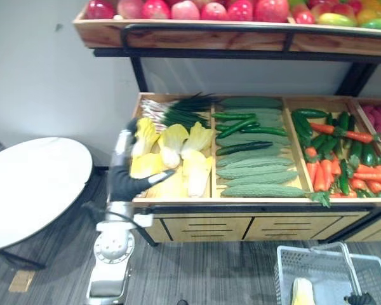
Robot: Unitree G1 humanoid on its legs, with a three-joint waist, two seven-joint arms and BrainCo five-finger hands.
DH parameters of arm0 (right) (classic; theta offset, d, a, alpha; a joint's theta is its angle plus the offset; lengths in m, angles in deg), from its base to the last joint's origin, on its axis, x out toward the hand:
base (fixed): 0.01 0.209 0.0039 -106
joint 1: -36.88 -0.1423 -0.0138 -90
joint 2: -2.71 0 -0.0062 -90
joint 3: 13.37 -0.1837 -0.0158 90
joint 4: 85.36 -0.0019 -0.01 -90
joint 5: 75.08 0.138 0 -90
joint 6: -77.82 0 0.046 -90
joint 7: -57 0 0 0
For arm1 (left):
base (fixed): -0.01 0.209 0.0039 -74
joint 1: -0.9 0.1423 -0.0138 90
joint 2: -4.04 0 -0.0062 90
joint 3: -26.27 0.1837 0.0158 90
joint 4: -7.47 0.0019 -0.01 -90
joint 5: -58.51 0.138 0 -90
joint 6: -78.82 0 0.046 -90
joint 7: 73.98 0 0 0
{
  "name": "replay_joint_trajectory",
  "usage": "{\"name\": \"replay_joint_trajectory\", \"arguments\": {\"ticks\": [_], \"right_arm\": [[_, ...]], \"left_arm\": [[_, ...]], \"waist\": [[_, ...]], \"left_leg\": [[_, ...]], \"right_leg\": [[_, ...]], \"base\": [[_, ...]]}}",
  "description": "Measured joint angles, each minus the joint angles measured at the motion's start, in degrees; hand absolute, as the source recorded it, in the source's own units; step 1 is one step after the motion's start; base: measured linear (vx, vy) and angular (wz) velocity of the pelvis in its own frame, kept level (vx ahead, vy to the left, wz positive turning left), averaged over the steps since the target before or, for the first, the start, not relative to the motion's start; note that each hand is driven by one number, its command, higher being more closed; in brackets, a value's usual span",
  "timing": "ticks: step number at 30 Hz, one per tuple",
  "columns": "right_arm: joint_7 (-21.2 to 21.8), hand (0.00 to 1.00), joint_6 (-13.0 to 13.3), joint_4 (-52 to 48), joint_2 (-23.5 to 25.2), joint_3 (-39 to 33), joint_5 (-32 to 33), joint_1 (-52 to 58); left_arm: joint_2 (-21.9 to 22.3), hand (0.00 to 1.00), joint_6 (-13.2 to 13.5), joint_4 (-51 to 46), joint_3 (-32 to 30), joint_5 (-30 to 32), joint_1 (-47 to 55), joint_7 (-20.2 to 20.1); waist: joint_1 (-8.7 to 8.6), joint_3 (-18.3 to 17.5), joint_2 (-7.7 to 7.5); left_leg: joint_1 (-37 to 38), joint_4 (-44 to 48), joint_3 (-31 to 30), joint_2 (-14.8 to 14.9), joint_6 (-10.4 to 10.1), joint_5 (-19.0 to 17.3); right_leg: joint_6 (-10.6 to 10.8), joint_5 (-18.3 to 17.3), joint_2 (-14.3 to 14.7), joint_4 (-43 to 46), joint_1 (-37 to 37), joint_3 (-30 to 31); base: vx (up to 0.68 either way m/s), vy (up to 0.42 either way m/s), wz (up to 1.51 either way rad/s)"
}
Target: Pick vegetable in the basket
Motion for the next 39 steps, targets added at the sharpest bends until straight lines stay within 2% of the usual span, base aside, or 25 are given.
{"name": "replay_joint_trajectory", "arguments": {"ticks": [2, 4, 8, 11, 13, 14, 17, 19, 20, 24, 27, 31, 37, 39], "right_arm": [[-0.63, 1.00, -0.01, 0.27, 0.69, -0.89, 0.11, 0.30], [-1.76, 1.00, 0.04, 0.22, 1.95, -2.07, 0.36, 0.78], [-3.15, 1.00, 0.04, 0.06, 3.37, -2.55, 1.08, 2.09], [-3.88, 1.00, 0.03, -0.24, 5.21, -2.53, 2.09, 3.82], [-4.17, 1.00, 0.01, -0.76, 6.37, -2.52, 2.18, 4.65], [-4.57, 1.00, -0.02, -1.33, 7.51, -2.39, 2.16, 5.06], [-4.67, 1.00, -0.03, -1.76, 8.71, -2.17, 2.13, 5.20], [-4.72, 1.00, -0.04, -1.62, 9.22, -1.69, 2.14, 4.87], [-4.74, 1.00, -0.04, -1.59, 9.27, -1.57, 2.14, 4.84], [-4.88, 1.00, -0.02, 0.10, 9.04, -0.78, 2.14, 3.57], [-4.80, 1.00, -0.04, 0.75, 9.21, -0.02, 2.18, 3.06], [-4.70, 1.00, -0.07, 0.82, 9.22, 2.75, 2.22, 2.97], [-4.55, 1.00, -0.17, 2.53, 9.82, 3.88, 3.25, 2.69], [-4.50, 1.00, -0.43, 2.87, 10.54, 2.32, 3.87, 2.99]], "left_arm": [[0.29, 0.00, -1.34, 5.14, -4.85, 2.24, 0.71, 1.81], [0.46, 0.00, -3.84, 11.26, -10.05, 7.09, 1.43, 4.82], [0.75, 0.00, -5.70, 20.06, -14.45, 11.58, 2.55, 9.26], [1.77, 0.00, -8.10, 31.79, -18.36, 13.73, 4.12, 10.85], [2.57, 0.00, -9.41, 37.53, -20.74, 14.06, 4.10, 10.94], [2.67, 0.00, -10.25, 44.63, -22.99, 13.02, 4.10, 10.91], [3.15, 0.00, -11.34, 56.83, -27.19, 10.88, 3.79, 10.95], [4.03, 0.00, -12.01, 67.82, -29.99, 7.23, 3.84, 10.21], [4.38, 0.00, -12.18, 69.76, -30.24, 6.80, 3.93, 9.96], [6.62, 0.00, -13.91, 77.93, -29.46, 5.68, 5.44, 4.40], [7.03, 0.00, -13.85, 79.55, -24.49, 3.97, 5.49, -0.67], [7.20, 0.00, -13.35, 79.56, -17.28, 2.92, 5.36, -4.94], [6.88, 0.00, -12.45, 81.01, -11.27, -0.58, 4.40, -7.15], [6.64, 0.00, -12.50, 81.22, -10.01, -1.09, 4.23, -7.17]], "waist": [[-0.14, 0.01, -0.36], [-0.15, -0.10, -0.71], [-0.30, -0.63, -0.74], [-0.33, -1.39, -0.64], [-0.39, -1.56, -0.72], [-0.45, -1.64, -0.84], [-0.87, -1.77, -1.00], [-1.67, -1.90, -1.20], [-1.71, -1.91, -1.23], [-1.82, -1.82, -1.08], [-2.23, -1.61, -0.43], [-3.04, -1.45, 0.31], [-3.39, -1.13, 0.40], [-3.51, -0.71, 0.36]], "left_leg": [[-0.13, -0.50, -1.28, -0.08, -0.19, 0.51], [-0.17, -0.83, -2.53, -0.26, -0.12, 0.47], [-1.07, -0.87, -4.88, -0.61, -0.11, 0.46], [-1.13, -0.88, -5.56, -0.67, -0.10, 0.46], [-1.14, -0.89, -6.09, -0.76, -0.11, 0.45], [-1.05, -0.89, -6.12, -0.72, -0.20, 0.44], [-0.93, -0.87, -6.07, -0.70, -0.39, 0.25], [-0.88, -0.76, -6.05, -0.70, -0.38, 0.16], [-0.83, -0.68, -6.01, -0.69, -0.35, 0.18], [0.25, -0.56, -4.62, -0.34, -0.61, -0.10], [0.54, -0.59, -4.32, 0.07, -0.76, -0.20], [1.09, -0.89, -3.51, 0.37, -1.18, -0.49], [1.40, -0.91, -3.25, 0.39, -1.23, -0.54], [2.40, -0.91, -3.23, 0.40, -1.29, -0.84]], "right_leg": [[-0.70, -0.69, 0.08, 0.00, 0.19, -1.18], [-0.90, -1.65, -0.01, -0.06, 0.69, -2.02], [-0.63, -2.02, -0.08, -0.63, 0.96, -3.82], [-0.65, -2.00, 0.06, -1.31, 1.69, -4.58], [-0.77, -1.91, 0.08, -1.73, 2.17, -5.28], [-0.77, -1.89, 0.21, -2.15, 2.52, -5.45], [-0.68, -1.92, 0.28, -2.37, 2.70, -5.43], [-0.55, -1.83, 0.36, -2.56, 2.74, -5.29], [-0.51, -1.81, 0.38, -2.62, 2.75, -5.23], [-0.19, -1.62, 0.76, -2.96, 2.98, -3.74], [-0.21, -1.63, 1.18, -2.91, 2.95, -3.33], [-0.60, -1.88, 1.41, -2.82, 2.85, -2.39], [-0.59, -2.07, 1.33, -2.46, 2.81, -2.20], [-0.65, -3.68, 0.87, 0.27, 2.64, -1.90]], "base": [[-0.05, 0.006, 0.32], [-0.07, 0.008, 0.18], [-0.04, 0.014, 0.19], [0.02, 0.006, 0.10], [0.05, -0.002, 0.14], [0.05, -0.004, 0.07], [0.06, -0.011, -0.01], [0.07, -0.013, -0.02], [0.05, -0.010, -0.05], [0.04, -0.016, -0.16], [0.00, -0.030, -0.12], [-0.02, -0.016, -0.12], [-0.01, -0.005, -0.03], [0.00, 0.000, 0.00]]}}
